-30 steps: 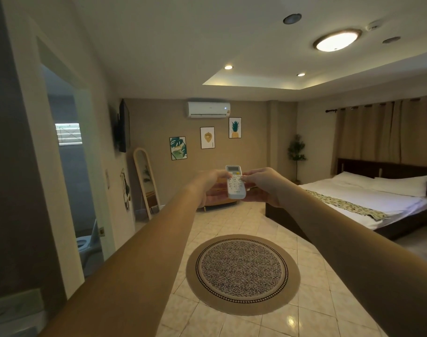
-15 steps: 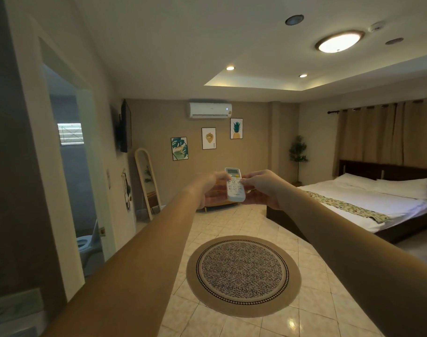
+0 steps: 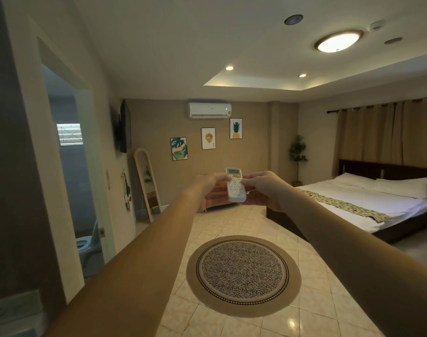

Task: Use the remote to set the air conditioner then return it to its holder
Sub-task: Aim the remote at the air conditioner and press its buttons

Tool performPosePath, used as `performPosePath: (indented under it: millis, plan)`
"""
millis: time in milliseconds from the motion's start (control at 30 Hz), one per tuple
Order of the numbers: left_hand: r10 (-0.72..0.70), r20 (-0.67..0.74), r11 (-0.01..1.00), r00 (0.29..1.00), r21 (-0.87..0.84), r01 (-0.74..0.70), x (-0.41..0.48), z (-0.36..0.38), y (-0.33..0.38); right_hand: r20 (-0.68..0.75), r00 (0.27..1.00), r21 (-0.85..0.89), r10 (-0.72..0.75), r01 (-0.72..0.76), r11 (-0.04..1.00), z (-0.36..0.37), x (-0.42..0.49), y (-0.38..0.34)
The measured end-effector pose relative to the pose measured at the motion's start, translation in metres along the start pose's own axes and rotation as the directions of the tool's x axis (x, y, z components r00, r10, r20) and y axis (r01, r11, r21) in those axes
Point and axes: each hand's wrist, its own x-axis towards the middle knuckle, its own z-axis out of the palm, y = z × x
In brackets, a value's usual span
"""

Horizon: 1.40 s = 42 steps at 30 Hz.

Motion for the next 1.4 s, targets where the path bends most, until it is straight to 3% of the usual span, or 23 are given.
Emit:
performPosePath:
  millis: [300,533,933,1400]
  plan:
    - [0.056,0.06,0.998,0.997,0.024,-0.057,0.002,-0.004,0.001,0.013,0.998,-0.006,-0.063,0.063,0.998,0.0,-0.01,0.0]
    - [0.179,0.142,0.984,0.974,-0.036,-0.175,0.0,-0.011,-0.003,0.01,0.986,-0.018,-0.169,0.169,0.985,-0.002,-0.018,0.005]
    - [0.338,0.139,0.941,0.931,-0.055,-0.333,0.0,-0.01,-0.015,-0.047,0.936,-0.08,-0.35,0.346,0.935,-0.002,-0.024,0.015]
    - [0.412,0.137,0.91,0.901,-0.027,-0.413,0.001,-0.006,-0.018,-0.073,0.92,-0.115,-0.386,0.376,0.919,-0.006,-0.024,0.019]
